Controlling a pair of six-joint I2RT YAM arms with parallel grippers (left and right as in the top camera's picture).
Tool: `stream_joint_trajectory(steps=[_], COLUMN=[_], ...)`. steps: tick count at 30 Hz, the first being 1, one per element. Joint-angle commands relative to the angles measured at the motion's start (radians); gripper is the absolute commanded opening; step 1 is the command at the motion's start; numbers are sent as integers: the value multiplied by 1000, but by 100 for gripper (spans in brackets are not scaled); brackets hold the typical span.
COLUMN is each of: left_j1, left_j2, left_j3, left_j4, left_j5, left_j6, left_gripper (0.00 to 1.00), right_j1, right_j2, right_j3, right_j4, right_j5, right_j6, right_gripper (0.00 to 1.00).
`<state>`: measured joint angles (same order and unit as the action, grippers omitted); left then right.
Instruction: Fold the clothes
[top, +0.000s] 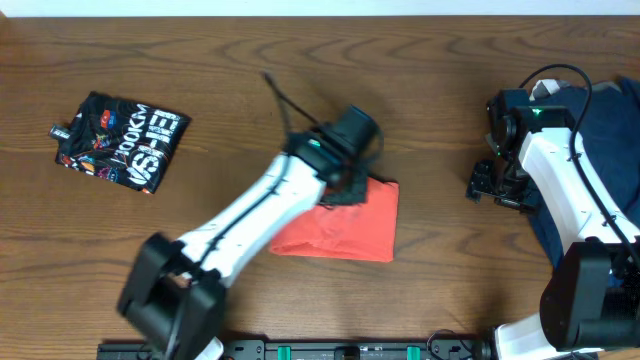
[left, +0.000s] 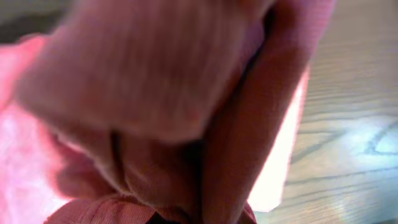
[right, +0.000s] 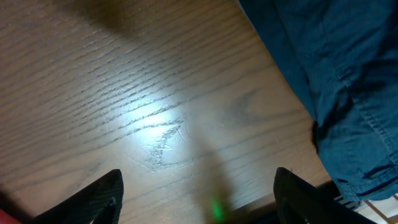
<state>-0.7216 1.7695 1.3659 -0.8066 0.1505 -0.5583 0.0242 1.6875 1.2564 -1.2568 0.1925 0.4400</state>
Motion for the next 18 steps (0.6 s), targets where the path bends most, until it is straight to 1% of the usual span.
stream_joint_trajectory(steps=[1, 5, 6, 7, 8, 9, 10, 12, 14, 16, 18], left_j1=[-61, -107, -116, -120, -123, -124, -122, -105, -71, -26, 33], left_j2=[31, 36, 35, 35, 35, 35, 31, 8, -37, -94, -157], left_j3=[13, 13, 13, 13, 13, 13, 14, 26, 50, 66, 66], left_j4=[47, 111, 120, 122, 122, 115, 108, 89, 60, 49, 48], left_j5=[-2, -2, -2, -2, -2, -1, 3, 53, 74, 73, 32], left_j6=[-27, -28, -27, -27, -26, -23, -13, 55, 93, 134, 147], left_gripper=[6, 6, 9, 20, 38, 45, 49, 51, 51, 51, 51], right_j1=[-4, -4, -4, -4, -4, -4, -4, -4, -4, -4, -2], right_j2=[-8, -8, -8, -8, -8, -8, -8, -8, -8, -8, -8], right_j3=[6, 6, 6, 6, 6, 6, 6, 6, 6, 6, 6], right_j4=[0, -1, 0, 0, 0, 0, 0, 5, 25, 70, 123], right_j5=[10, 10, 9, 9, 8, -2, -13, -38, -93, -226, -420], right_j6=[-19, -19, -19, -20, -26, -40, -54, -78, -126, -219, -326], right_gripper=[75, 75, 75, 75, 75, 75, 75, 75, 75, 75, 74])
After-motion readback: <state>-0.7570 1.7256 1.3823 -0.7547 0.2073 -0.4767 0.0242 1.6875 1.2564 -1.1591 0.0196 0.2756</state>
